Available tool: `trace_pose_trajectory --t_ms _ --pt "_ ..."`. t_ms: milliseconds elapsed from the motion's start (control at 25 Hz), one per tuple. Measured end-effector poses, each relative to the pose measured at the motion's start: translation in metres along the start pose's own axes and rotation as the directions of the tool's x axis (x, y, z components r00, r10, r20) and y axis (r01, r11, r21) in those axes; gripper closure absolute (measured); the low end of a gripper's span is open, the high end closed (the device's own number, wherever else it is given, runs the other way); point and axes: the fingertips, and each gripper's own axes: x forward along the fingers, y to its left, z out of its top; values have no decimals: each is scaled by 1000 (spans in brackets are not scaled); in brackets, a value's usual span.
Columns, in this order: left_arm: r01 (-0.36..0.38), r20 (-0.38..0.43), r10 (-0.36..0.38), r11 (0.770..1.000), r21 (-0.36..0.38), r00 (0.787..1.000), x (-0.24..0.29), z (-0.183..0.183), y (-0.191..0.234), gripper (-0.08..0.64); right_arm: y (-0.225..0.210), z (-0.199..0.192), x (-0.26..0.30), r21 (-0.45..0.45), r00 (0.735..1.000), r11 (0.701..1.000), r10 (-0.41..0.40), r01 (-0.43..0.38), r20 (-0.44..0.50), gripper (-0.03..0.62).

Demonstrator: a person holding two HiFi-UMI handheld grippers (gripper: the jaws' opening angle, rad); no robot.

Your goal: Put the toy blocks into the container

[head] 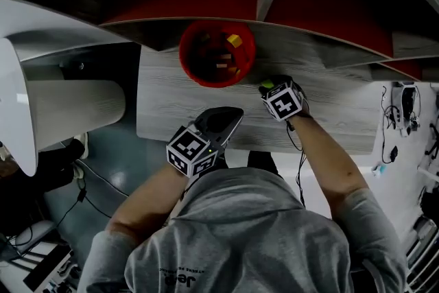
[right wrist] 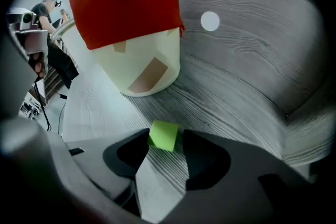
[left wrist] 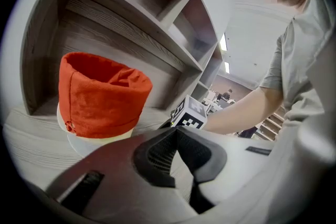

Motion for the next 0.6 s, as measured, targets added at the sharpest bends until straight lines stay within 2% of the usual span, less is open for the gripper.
trace_pose_trajectory --t_ms 120,160,400,600 --pt "1 -1 -1 1000 -5 1000 -1 -1 3 549 1 1 0 -8 1000 1000 -4 4 14 376" --pt "1 1 -1 1000 -7 1000 -1 0 4 549 2 1 -1 -10 1000 1000 -3 3 18 422" --pt "1 25 -1 1000 -3 1000 -7 15 2 549 9 8 -21 -33 999 999 11 -10 34 430" --pt "-1 87 -2 1000 32 996 -26 46 3 549 12 44 -74 -23 994 1000 9 -7 107 430"
